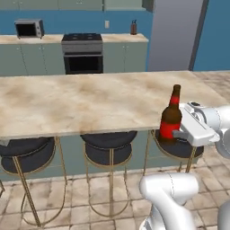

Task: Get the candle and the beer from the cabinet and move them to the dining counter.

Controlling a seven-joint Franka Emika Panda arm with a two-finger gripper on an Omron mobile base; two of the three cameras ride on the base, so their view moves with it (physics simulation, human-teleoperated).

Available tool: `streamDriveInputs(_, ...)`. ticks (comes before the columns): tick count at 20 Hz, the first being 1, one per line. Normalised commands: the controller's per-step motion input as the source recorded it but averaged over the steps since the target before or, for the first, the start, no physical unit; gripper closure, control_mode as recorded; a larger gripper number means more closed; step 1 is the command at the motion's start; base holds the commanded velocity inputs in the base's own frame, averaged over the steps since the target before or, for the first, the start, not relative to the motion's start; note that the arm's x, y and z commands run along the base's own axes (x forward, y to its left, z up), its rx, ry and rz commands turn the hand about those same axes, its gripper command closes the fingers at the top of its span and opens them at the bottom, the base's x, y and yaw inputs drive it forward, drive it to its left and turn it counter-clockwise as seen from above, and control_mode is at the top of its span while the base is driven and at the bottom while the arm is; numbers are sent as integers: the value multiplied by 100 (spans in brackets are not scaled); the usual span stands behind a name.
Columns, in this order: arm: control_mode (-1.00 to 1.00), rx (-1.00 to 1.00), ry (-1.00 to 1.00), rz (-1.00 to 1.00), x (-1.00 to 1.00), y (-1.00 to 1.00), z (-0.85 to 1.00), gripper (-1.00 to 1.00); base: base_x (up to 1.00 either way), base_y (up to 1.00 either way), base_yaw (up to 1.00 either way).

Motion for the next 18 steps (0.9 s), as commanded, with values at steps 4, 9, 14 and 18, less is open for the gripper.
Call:
streamDriveInputs(4,100,0,0,0,0,0,0,100,70,46,-45)
streamDriveInputs(9,100,0,0,0,0,0,0,100,64,11,-37)
streamDriveInputs(14,100,0,0,0,0,0,0,100,58,0,-28)
streamDriveInputs(18,100,0,0,0,0,0,0,100,54,0,-17)
